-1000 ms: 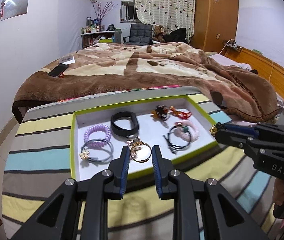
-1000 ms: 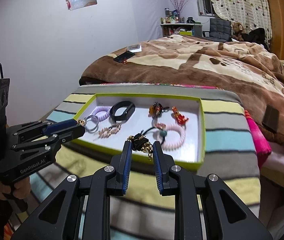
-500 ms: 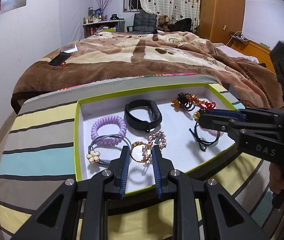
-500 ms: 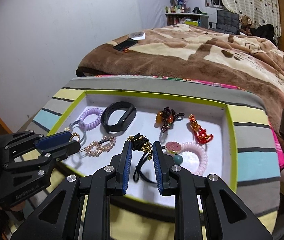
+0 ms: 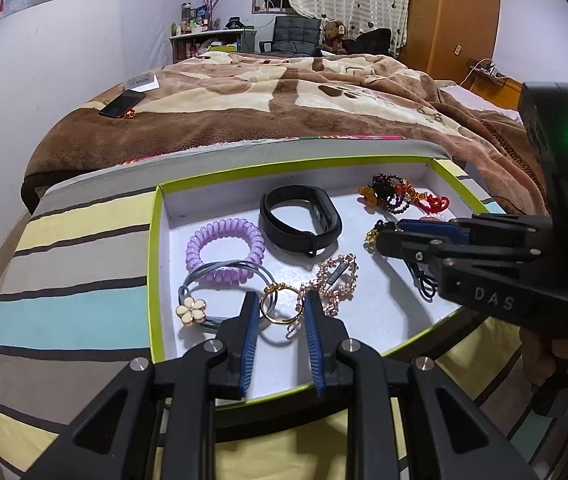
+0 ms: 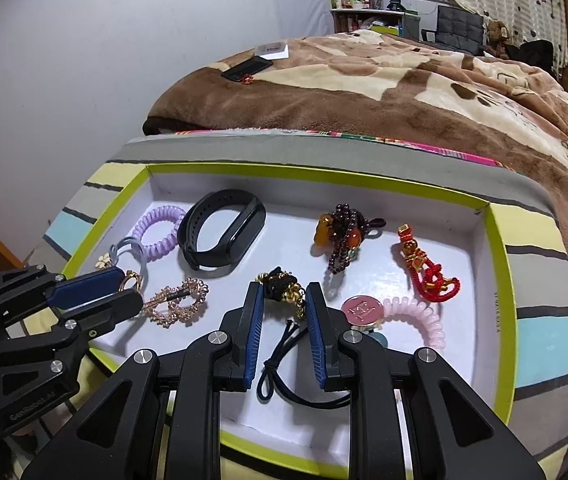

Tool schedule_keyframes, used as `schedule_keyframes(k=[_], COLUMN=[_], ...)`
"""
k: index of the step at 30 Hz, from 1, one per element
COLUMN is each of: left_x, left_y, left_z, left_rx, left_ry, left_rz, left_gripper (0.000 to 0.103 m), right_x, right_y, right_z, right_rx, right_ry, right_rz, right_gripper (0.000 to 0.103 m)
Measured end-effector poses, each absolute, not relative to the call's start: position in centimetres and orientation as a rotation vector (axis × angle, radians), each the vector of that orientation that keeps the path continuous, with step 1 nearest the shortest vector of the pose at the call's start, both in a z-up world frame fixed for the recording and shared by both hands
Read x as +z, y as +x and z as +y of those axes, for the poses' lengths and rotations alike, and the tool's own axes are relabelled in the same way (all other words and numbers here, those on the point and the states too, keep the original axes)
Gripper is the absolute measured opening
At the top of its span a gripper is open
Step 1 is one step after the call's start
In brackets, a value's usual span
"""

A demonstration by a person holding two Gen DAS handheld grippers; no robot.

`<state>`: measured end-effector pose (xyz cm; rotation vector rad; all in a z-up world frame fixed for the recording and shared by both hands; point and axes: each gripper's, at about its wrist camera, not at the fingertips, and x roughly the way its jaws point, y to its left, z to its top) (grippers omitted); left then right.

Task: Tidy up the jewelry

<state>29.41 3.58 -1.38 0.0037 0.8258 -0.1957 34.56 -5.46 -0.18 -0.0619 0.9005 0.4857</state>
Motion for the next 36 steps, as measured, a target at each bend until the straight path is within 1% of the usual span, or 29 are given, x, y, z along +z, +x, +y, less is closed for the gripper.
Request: schedule_keyframes(k=[4,10,16,23,27,36], left_x=[-1.4,-1.3,-0.4,1.3,2.3,3.5], left_y=[29.5,29.4,28.4,25.5,23.2,17.2], left_z=[3.6,3.6,3.8,3.7,3.6,2.7], left_rx=[-0.195,-0.182,-0.179,-0.157,-0.134,-0.099], left_ry=[0.007,0.009,-0.001,-0.011,-0.022,-0.047], left_rz=[0.824,0.823,0.802,0.76,0.729,0.662], left_gripper=[0.024,0.029,0.029,0.03,0.034,0.036], right_x=[-0.1,0.5,1.4,3.1,4.1,5.6], right_y=[34.5,33.9,32.3,28.7,25.6,18.2], right_z=[-5.5,-5.7,-6.3,-8.1,-8.9,-9.9], right_rx=[0.48,0.476,0.481,0.464,0.45,0.421], right_ry=[-0.065,-0.062,-0.049,-0.006,0.0,-0.015], right_rz=[0.902,0.883,0.862,0.82,0.782,0.696], right_gripper=[0.023,0.031,0.032,0.034,0.035,0.035])
